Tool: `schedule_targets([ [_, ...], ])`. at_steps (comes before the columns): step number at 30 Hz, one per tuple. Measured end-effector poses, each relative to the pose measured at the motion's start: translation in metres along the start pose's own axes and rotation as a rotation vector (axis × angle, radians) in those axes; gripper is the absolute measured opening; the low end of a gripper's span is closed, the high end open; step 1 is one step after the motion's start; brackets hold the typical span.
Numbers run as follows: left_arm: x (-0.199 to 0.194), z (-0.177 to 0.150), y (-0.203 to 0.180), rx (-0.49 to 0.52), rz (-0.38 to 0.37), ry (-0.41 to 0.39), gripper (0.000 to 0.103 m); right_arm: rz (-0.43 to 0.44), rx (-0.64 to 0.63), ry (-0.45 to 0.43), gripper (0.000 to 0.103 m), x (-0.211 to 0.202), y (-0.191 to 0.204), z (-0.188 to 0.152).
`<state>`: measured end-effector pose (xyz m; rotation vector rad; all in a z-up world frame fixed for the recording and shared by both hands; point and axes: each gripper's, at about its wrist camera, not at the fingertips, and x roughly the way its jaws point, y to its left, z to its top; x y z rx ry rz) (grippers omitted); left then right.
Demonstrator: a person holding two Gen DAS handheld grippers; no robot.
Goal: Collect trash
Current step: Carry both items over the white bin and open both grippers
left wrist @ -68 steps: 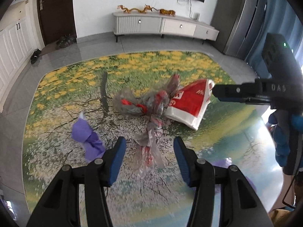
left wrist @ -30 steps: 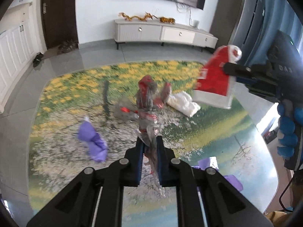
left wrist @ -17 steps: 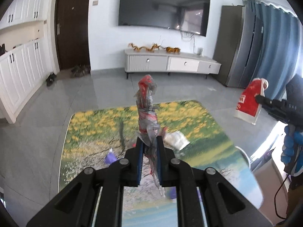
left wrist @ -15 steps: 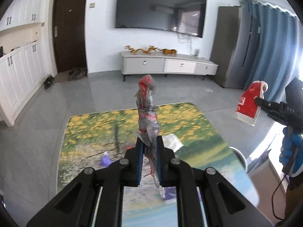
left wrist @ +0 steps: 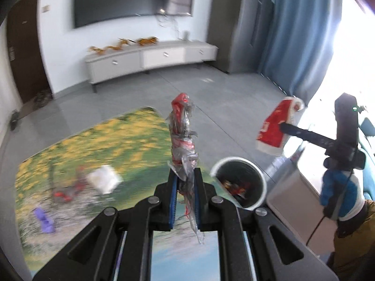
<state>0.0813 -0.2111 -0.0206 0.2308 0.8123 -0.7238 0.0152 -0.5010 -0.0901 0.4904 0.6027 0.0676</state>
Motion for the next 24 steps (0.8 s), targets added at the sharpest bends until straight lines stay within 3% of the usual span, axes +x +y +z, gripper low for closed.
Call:
schedule_targets([
  [8,0.096,0.008,-0.086,0.078,-0.100,0.165,0.012,-0.126,0.130,0.105,0.010,0.028,-0.086,-0.032],
  [18,0.180,0.021,-0.126,0.033,-0.189,0.264,0.013,-0.224,0.192,0.220,0.013,0.068,-0.141,-0.061],
  [24,0.208,0.022,-0.134,-0.009,-0.243,0.296,0.035,-0.262,0.210,0.264,0.015,0.084,-0.158,-0.071],
])
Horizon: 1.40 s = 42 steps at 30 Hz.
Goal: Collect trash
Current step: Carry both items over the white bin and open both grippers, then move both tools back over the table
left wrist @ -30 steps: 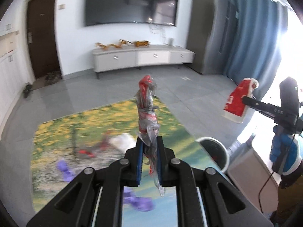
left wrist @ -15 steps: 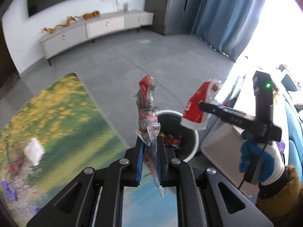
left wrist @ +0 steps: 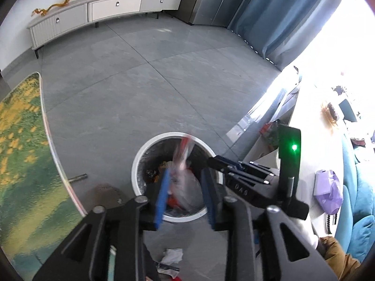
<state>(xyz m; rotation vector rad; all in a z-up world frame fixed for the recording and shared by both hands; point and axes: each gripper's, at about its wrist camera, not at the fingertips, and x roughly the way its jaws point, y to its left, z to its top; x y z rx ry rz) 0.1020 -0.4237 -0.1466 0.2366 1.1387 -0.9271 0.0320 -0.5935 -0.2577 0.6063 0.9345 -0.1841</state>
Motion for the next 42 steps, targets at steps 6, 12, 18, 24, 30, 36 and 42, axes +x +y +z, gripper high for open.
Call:
schedule_targets([
  [6,-0.010,-0.002,0.003,-0.005,0.000,-0.018,0.041,-0.010,0.005,-0.024,0.024,-0.011,0.001,-0.003],
  [12,-0.043,-0.011,0.008,-0.014,0.034,-0.078,0.041,-0.012,-0.026,-0.092,0.038,-0.041,0.018,-0.001],
  [18,-0.091,-0.024,0.017,-0.026,0.099,-0.185,0.042,0.003,-0.096,-0.172,0.046,-0.077,0.058,0.007],
  [24,-0.148,-0.050,0.033,-0.045,0.165,-0.294,0.048,0.047,-0.181,-0.249,0.048,-0.111,0.108,0.009],
  [30,-0.210,-0.081,0.064,-0.072,0.236,-0.399,0.055,0.106,-0.276,-0.308,0.049,-0.137,0.165,0.003],
  [36,-0.269,-0.122,0.108,-0.147,0.295,-0.480,0.057,0.154,-0.371,-0.347,0.051,-0.156,0.220,-0.005],
  [42,-0.320,-0.176,0.167,-0.244,0.366,-0.532,0.057,0.199,-0.445,-0.355,0.052,-0.163,0.272,-0.015],
])
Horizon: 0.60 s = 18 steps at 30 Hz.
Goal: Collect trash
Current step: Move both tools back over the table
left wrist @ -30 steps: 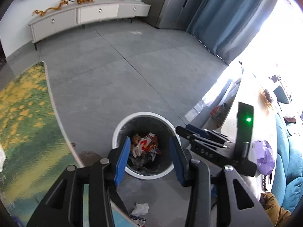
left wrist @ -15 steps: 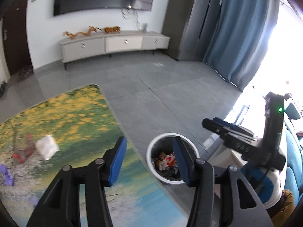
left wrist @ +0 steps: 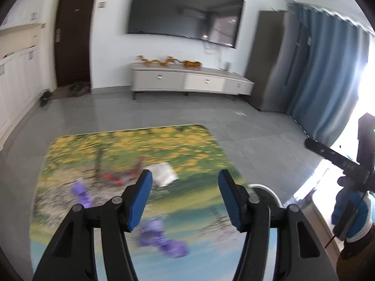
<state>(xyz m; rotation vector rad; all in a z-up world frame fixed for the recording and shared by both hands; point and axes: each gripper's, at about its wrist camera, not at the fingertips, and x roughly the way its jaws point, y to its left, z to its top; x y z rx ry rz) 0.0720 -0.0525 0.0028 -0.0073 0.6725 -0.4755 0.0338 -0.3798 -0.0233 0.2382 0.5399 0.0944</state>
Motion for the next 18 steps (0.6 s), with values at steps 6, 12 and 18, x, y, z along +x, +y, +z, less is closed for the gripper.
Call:
schedule_targets([
  [6,-0.032,-0.020,0.070,-0.090,0.087,-0.027,0.057,0.062,-0.054,0.018,0.052,0.013,0.039,0.003],
  [12,-0.039,-0.038,0.120,-0.164,0.161,-0.015,0.057,0.121,-0.096,0.075,0.053,0.035,0.069,-0.005],
  [18,-0.026,-0.054,0.144,-0.207,0.196,0.035,0.057,0.183,-0.112,0.160,0.055,0.059,0.089,-0.024],
])
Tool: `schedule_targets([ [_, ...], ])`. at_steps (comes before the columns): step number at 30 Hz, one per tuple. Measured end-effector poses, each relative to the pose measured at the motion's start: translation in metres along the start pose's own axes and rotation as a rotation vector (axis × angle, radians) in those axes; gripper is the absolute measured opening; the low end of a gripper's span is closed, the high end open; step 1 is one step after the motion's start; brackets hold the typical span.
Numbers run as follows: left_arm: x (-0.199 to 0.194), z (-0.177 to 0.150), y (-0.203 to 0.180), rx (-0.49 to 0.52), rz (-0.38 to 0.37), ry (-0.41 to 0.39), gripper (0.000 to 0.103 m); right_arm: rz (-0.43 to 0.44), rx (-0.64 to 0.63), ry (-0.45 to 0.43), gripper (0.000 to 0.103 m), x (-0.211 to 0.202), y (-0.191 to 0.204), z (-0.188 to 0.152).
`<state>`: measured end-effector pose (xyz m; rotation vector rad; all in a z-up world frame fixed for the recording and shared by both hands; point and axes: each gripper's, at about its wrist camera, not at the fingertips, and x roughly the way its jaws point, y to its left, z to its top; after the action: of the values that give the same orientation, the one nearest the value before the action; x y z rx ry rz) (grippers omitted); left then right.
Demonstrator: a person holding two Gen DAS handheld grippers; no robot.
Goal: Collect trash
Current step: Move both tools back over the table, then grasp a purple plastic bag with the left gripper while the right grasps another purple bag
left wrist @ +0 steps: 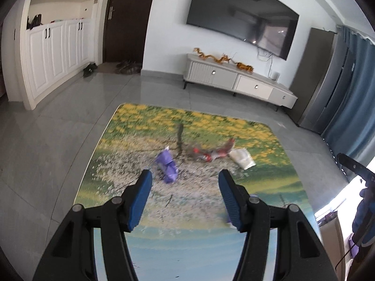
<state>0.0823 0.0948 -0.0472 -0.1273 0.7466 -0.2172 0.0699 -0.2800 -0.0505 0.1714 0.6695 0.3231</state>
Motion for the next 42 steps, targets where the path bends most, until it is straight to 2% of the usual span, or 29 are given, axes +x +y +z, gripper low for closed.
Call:
schedule_targets([
  [8,0.036,-0.005,0.009,-0.012,0.030,0.072,0.057,0.098,-0.042,0.130,0.059,0.051,0.021,-0.023],
  [15,0.071,-0.002,0.022,-0.033,0.052,0.124,0.058,0.102,-0.055,0.187,0.059,0.095,0.020,-0.019],
  [23,0.118,0.009,0.027,-0.030,0.060,0.172,0.058,0.074,-0.038,0.269,0.059,0.171,0.002,-0.004],
  [25,0.128,0.011,0.028,-0.028,0.060,0.182,0.058,0.094,-0.018,0.281,0.059,0.182,-0.001,-0.005],
  [28,0.143,0.013,0.030,-0.028,0.064,0.197,0.058,0.152,-0.020,0.299,0.059,0.188,0.003,-0.011],
  [32,0.159,0.014,0.033,-0.031,0.063,0.209,0.058,0.319,-0.020,0.338,0.059,0.187,0.018,-0.025],
  [35,0.166,0.014,0.035,-0.040,0.053,0.217,0.058,0.392,-0.056,0.364,0.059,0.183,0.032,-0.033],
  [37,0.170,0.014,0.035,-0.040,0.047,0.219,0.058,0.412,-0.088,0.381,0.059,0.180,0.042,-0.038],
  [42,0.178,0.012,0.035,-0.047,0.047,0.227,0.057,0.396,-0.173,0.435,0.059,0.181,0.061,-0.056],
])
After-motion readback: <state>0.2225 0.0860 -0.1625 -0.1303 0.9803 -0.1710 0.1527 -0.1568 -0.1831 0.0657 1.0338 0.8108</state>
